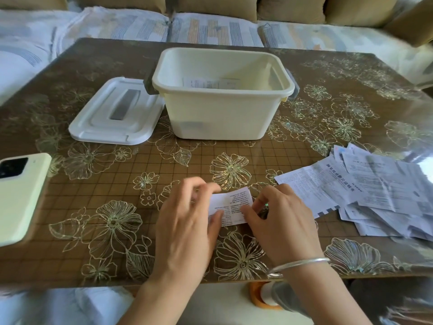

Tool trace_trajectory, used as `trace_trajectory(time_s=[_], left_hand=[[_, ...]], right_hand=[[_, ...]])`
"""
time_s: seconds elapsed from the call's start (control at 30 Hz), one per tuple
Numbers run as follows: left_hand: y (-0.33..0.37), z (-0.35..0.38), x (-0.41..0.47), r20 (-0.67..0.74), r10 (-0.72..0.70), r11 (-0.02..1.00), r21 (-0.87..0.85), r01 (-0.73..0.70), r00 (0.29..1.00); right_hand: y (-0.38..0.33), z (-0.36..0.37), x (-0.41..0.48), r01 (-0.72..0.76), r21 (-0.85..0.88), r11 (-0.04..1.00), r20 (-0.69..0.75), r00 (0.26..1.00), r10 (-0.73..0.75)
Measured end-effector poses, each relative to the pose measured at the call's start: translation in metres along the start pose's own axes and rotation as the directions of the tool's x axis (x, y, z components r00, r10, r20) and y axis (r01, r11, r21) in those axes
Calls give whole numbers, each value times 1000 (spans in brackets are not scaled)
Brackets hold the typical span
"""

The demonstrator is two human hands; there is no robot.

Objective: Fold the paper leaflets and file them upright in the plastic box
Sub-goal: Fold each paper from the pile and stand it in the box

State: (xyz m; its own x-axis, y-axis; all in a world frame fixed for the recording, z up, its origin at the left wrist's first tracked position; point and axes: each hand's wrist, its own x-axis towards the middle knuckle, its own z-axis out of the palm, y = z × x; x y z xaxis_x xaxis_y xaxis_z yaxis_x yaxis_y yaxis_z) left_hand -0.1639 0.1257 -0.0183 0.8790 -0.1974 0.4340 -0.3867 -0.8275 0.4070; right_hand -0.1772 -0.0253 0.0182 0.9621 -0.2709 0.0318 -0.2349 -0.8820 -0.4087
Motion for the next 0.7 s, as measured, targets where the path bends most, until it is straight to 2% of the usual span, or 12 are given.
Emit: trace_trajectory(time_s=[0.1, 0.3, 0.4, 0.53, 0.57, 0.63, 0.7], left_hand=[[-2, 2, 1, 40, 68, 997, 42, -69, 997], [-7, 0, 7, 84, 20, 999, -42, -16, 996], [-8, -5, 11, 170, 8, 998, -59, 2, 985], [-7, -14, 24, 301, 33, 999, -45, -20, 953], [-8, -16, 27, 333, 42, 999, -45, -28, 942], [-11, -18, 33, 394, 51, 998, -60, -29, 918], [-14, -20, 35, 426, 45, 996, -84, -10, 904]], right_hand=[[2, -5, 3, -33, 45, 998, 35, 999, 31], [12, -1, 5, -63, 282, 957, 60, 997, 48], [19, 1, 3, -52, 477, 877, 29, 999, 43], [24, -2, -3, 12, 712, 702, 29, 998, -47], [25, -1, -6, 73, 698, 713, -10, 996, -91], [27, 5, -11, 249, 546, 800, -133, 968, -211], [26, 11, -16, 383, 451, 806, -216, 923, -318]])
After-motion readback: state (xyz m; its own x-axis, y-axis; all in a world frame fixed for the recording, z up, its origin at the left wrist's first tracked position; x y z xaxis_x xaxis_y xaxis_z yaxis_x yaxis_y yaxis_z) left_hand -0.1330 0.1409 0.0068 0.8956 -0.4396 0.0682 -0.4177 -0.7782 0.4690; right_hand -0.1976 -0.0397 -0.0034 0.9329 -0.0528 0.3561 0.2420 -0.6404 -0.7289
